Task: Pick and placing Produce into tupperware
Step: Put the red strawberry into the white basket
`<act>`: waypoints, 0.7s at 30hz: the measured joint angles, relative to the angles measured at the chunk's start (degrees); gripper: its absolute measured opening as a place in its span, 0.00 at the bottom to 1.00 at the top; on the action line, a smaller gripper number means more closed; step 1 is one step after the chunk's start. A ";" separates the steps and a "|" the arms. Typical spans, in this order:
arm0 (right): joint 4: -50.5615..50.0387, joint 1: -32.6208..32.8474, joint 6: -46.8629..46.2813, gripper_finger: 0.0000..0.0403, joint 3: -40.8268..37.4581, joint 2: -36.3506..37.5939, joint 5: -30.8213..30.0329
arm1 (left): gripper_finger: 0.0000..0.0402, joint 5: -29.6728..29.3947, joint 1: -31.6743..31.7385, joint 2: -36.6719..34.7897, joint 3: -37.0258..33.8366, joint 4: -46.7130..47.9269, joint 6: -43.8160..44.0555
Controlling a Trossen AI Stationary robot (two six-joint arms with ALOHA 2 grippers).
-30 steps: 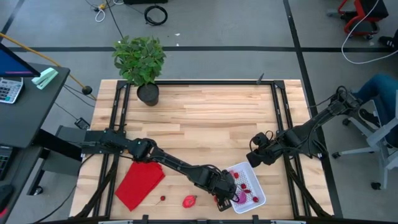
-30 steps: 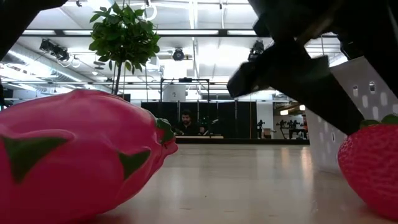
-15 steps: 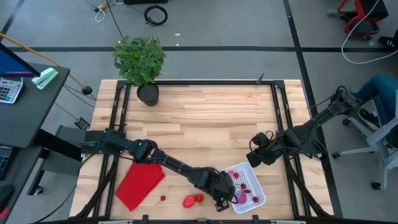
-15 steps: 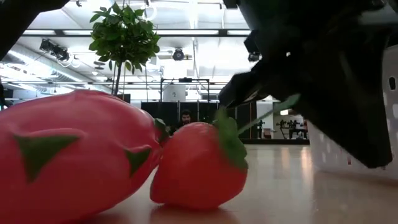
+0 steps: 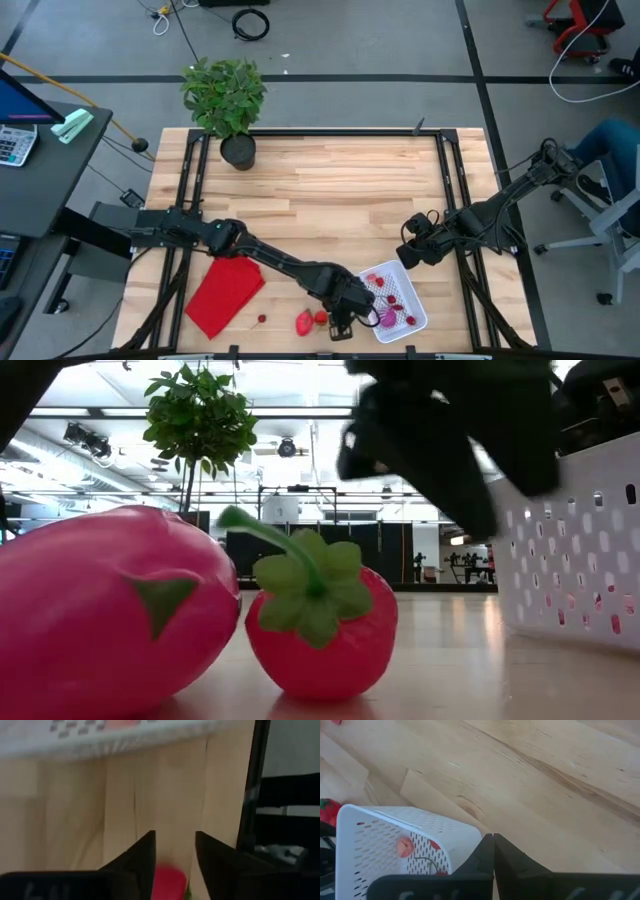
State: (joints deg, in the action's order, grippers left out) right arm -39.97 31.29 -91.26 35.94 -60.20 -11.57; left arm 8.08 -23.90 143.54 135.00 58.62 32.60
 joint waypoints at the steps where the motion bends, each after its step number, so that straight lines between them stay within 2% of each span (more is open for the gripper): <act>1: 0.00 0.00 0.00 0.01 0.00 0.00 0.00 | 0.39 0.35 -0.03 -0.44 0.02 1.68 0.65; 7: 0.00 0.00 0.00 0.01 0.00 0.00 -0.02 | 0.46 1.19 -1.42 -1.65 0.00 13.93 7.94; 14: -0.32 0.00 0.03 0.01 0.00 0.00 0.00 | 0.47 1.26 -4.86 -1.65 0.00 11.18 19.10; 21: -0.33 0.00 1.36 0.01 0.00 0.00 -0.02 | 0.46 0.75 -5.63 -1.65 0.00 11.26 23.69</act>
State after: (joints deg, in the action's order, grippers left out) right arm -40.30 31.29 -89.91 35.94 -60.20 -11.60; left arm 8.83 -29.53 141.88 135.00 69.88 56.29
